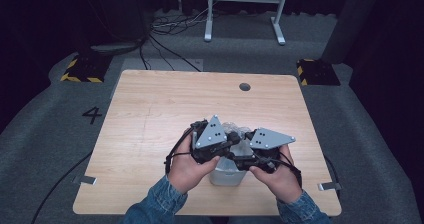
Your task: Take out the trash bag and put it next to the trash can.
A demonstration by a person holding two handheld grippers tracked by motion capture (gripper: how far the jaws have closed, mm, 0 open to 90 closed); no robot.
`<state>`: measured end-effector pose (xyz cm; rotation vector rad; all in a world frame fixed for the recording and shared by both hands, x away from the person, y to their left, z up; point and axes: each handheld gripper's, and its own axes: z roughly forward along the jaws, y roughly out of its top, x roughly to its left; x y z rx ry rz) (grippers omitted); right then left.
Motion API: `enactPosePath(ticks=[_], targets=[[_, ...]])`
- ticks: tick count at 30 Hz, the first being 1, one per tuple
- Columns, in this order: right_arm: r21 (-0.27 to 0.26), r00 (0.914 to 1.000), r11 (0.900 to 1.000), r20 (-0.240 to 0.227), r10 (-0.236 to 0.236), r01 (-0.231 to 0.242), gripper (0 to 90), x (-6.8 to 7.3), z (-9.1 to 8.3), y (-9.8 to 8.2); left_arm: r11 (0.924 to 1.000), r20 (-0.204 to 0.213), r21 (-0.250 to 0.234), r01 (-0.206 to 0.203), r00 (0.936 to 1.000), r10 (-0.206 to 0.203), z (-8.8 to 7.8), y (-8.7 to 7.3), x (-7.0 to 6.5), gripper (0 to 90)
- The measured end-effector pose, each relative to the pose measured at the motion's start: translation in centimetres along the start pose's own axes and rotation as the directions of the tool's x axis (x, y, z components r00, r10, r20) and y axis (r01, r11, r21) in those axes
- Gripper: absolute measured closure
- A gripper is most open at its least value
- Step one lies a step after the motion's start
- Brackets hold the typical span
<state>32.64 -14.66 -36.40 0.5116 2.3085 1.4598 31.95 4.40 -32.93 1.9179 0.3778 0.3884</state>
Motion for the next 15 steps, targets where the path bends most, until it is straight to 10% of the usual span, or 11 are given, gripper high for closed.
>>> enactPosePath(ticks=[3,10,15], targets=[[-0.001,0.9997,1.0,-0.025,-0.002,0.002,41.9,-0.04,0.25,-0.07,0.9999,0.013,-0.001,-0.014,0.9998,0.014,0.2,0.24,-0.49,87.5],[0.02,0.9966,1.0,-0.081,-0.015,0.016,84.3,-0.09,0.12,-0.16,0.9999,0.01,-0.008,-0.01,0.9999,0.01,0.08,0.38,-0.78,85.0],[0.028,0.9971,1.0,-0.076,-0.004,0.006,87.9,-0.17,-0.16,-0.06,0.9982,-0.063,-0.04,0.046,0.9969,-0.048,-0.6,-0.11,-0.31,52.8]])
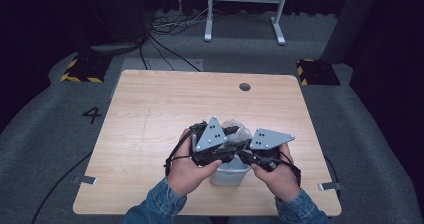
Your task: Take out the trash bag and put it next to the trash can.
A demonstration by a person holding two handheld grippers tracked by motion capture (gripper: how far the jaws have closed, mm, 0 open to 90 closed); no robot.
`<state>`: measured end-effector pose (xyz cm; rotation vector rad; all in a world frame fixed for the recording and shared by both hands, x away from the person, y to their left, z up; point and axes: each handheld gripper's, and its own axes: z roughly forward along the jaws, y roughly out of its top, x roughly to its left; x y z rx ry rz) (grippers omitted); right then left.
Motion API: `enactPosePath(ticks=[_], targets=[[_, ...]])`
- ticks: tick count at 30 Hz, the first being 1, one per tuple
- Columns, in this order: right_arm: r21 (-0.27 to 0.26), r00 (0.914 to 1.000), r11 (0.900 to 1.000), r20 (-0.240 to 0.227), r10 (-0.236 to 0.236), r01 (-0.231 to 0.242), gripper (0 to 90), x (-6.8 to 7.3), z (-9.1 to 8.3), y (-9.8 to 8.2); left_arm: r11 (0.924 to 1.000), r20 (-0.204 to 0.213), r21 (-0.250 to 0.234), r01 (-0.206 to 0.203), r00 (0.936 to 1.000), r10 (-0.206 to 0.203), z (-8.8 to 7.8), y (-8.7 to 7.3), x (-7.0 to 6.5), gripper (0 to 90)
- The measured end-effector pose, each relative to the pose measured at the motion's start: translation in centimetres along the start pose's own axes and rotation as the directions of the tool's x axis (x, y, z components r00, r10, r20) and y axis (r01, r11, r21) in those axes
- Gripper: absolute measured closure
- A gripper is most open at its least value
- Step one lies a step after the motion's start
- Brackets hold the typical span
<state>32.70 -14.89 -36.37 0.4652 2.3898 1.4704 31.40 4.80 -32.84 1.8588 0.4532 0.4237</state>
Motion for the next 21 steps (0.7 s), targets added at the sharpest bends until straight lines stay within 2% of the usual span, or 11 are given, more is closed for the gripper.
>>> enactPosePath(ticks=[2,5,8,13,16,21], targets=[[-0.003,0.9999,1.0,0.008,0.006,-0.006,88.3,-0.1,-0.1,0.0,0.9997,-0.015,-0.007,0.022,0.9996,-0.022,-0.4,-0.2,0.3,45.6],[-0.012,0.9996,1.0,0.023,0.019,-0.019,88.6,-0.2,-0.4,0.1,0.9995,-0.042,-0.016,0.027,0.9987,-0.028,-1.2,-0.5,0.7,37.8],[-0.027,0.9989,0.999,0.038,0.027,-0.026,88.9,-0.4,-0.9,0.2,0.9992,-0.063,-0.029,0.029,0.9976,-0.03,-2.1,-1.0,1.0,34.0],[-0.042,0.9982,0.999,0.054,0.027,-0.025,88.9,-0.6,-1.6,0.5,0.9994,-0.066,-0.022,0.028,0.9974,-0.029,-2.9,-2.0,1.3,31.8],[-0.039,0.9982,0.999,0.056,0.021,-0.019,88.9,-0.6,-1.7,0.7,0.9995,-0.039,0.003,0.03,0.9988,-0.03,-2.5,-2.4,1.3,31.1],[-0.034,0.9984,0.999,0.057,0.004,-0.002,88.9,-0.4,-1.6,1.2,0.9983,0.04,0.058,-0.008,0.9992,0.006,-0.5,-2.6,0.4,30.6]])
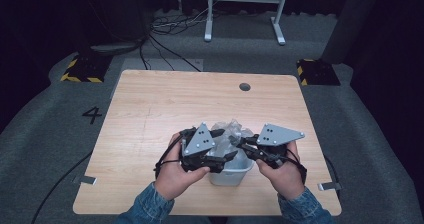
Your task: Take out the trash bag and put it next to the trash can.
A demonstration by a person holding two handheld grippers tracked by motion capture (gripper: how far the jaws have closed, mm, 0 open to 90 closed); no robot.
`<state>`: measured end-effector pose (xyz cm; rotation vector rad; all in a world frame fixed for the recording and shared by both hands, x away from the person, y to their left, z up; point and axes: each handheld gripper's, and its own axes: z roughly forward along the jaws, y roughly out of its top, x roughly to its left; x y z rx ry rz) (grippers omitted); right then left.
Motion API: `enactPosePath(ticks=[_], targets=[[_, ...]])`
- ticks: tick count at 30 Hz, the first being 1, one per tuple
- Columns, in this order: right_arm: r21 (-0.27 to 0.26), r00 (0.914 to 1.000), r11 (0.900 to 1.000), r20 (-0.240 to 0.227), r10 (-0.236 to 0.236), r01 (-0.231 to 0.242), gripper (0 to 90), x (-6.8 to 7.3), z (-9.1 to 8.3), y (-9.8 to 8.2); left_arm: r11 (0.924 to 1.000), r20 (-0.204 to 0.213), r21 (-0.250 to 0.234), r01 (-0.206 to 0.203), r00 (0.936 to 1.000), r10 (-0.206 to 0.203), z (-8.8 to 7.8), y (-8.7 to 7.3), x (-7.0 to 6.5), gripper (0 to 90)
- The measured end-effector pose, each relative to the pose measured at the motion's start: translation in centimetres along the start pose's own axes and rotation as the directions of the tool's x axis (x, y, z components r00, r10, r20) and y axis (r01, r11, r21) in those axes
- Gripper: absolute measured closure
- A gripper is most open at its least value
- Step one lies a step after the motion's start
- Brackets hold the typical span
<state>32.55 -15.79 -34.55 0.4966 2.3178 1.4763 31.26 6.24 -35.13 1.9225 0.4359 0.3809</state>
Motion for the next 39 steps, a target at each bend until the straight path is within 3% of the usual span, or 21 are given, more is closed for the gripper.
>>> enactPosePath(ticks=[4,7,10,11,12,13,18,20,23,26,29,32,34,36,39], targets=[[-0.008,1.0,1.0,-0.006,0.007,-0.007,88.9,-0.1,-0.1,0.1,0.9998,0.02,0.021,-0.001,0.9998,0.0,1.3,-0.1,-0.1,34.8],[-0.016,0.9998,1.0,-0.02,0.005,-0.005,88.8,-0.1,-0.3,0.1,0.9986,0.02,0.052,-0.005,0.9998,0.004,2.1,-0.2,-0.1,49.4],[-0.02,0.9997,1.0,-0.022,-0.004,0.003,88.2,-0.2,-0.5,0.1,0.9967,-0.001,0.08,-0.015,0.9999,0.015,2.3,-0.1,0.1,70.5],[-0.023,0.9997,1.0,-0.023,-0.009,0.009,85.5,-0.2,-0.7,0.0,0.9957,0.008,0.092,-0.011,0.9999,0.01,2.3,-0.1,0.1,75.7],[-0.031,0.9997,0.999,-0.015,-0.018,0.017,77.6,-0.3,-0.9,0.0,0.9956,0.013,0.094,-0.004,0.9999,0.003,2.3,-0.1,0.2,83.5],[-0.04,0.9998,0.999,-0.007,-0.017,0.017,68.4,-0.4,-1.2,0.0,0.996,0.01,0.089,-0.004,0.9999,0.003,2.3,-0.1,0.1,85.7],[-0.083,0.996,0.997,0.088,0.01,-0.003,41.0,-2.0,-3.8,-0.6,0.9965,0.01,0.081,-0.017,0.9998,0.016,2.3,0.2,-0.2,86.9],[-0.067,0.9906,0.997,0.131,0.038,-0.029,32.9,-3.0,-4.9,-1.1,0.997,0.009,0.077,-0.013,0.9999,0.012,2.3,0.2,-0.2,86.9],[-0.015,0.9872,0.998,0.146,0.065,-0.063,28.2,-4.1,-5.7,-2.2,0.9971,0.014,0.075,-0.008,0.9999,0.007,2.2,0.1,-0.2,86.9],[0.04,0.9859,0.995,0.142,0.089,-0.095,27.5,-4.5,-5.2,-3.4,0.9972,0.015,0.075,-0.006,0.9999,0.005,2.3,0.1,-0.2,86.8],[0.085,0.9899,0.991,0.104,0.096,-0.105,33.8,-4.6,-3.7,-4.2,0.9971,0.015,0.075,-0.004,0.9999,0.003,2.3,0.1,-0.3,86.6],[0.095,0.9952,0.991,0.044,0.087,-0.091,64.8,-4.3,-2.8,-4.2,0.9976,0.005,0.07,-0.002,1.0,0.002,2.1,0.1,-0.3,82.4],[0.082,0.9969,0.995,0.055,0.056,-0.061,80.3,-3.9,-2.9,-3.4,0.9987,-0.029,0.049,0.016,0.9995,-0.014,2.1,0.2,-0.3,65.9],[0.051,0.9972,0.998,0.064,0.039,-0.043,86.9,-3.6,-3.1,-2.4,0.9994,-0.059,0.024,0.024,0.998,-0.023,2.1,0.2,-0.1,49.1],[0.015,0.996,1.0,0.088,0.012,-0.014,89.2,-3.2,-3.5,-0.9,0.9996,-0.097,0.012,0.027,0.9949,-0.026,1.9,0.1,0.3,38.6]])
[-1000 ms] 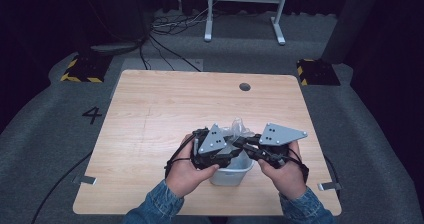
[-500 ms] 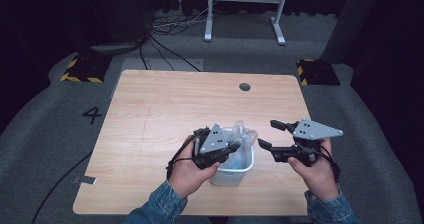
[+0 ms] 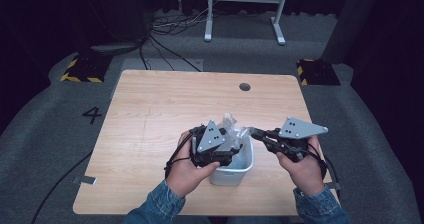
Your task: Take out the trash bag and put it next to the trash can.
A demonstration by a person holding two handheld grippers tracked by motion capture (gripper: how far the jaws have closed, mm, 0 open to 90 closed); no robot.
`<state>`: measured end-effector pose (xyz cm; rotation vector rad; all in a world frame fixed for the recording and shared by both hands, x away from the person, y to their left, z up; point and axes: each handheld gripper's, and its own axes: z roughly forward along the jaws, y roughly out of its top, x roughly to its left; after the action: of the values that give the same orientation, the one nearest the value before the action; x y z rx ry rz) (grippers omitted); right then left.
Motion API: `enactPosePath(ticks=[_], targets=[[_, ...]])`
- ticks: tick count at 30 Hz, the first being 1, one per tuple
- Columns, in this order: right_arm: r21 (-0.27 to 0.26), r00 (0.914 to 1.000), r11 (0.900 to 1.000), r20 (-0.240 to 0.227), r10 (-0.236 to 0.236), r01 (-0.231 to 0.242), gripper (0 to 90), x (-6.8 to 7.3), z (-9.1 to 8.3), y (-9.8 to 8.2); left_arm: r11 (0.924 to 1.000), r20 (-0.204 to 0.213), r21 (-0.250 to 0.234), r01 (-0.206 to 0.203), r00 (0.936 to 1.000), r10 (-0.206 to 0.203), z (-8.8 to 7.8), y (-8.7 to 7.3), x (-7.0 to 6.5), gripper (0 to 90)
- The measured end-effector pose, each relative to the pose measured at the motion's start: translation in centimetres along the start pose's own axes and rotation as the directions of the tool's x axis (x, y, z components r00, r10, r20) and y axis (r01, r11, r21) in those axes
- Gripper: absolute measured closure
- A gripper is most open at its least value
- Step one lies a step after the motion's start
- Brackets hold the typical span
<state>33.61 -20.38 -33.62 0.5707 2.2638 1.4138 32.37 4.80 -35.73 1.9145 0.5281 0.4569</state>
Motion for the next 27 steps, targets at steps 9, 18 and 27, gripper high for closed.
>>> enactPosePath(ticks=[9,18,27], targets=[[-0.028,0.993,0.995,-0.072,-0.093,0.092,89.4,2.0,0.6,3.7,0.9997,0.01,-0.005,0.023,0.9997,-0.023,0.2,-0.2,0.7,41.8],[-0.026,0.9838,0.993,-0.137,-0.116,0.113,86.8,3.2,1.6,3.6,0.9996,0.075,0.026,0.006,0.9972,-0.008,1.0,0.0,0.4,72.9],[-0.065,0.9998,0.998,-0.014,-0.01,0.009,39.6,1.3,-0.4,1.9,0.9991,0.089,0.034,0.024,0.9957,-0.027,0.9,0.1,0.3,87.6]])
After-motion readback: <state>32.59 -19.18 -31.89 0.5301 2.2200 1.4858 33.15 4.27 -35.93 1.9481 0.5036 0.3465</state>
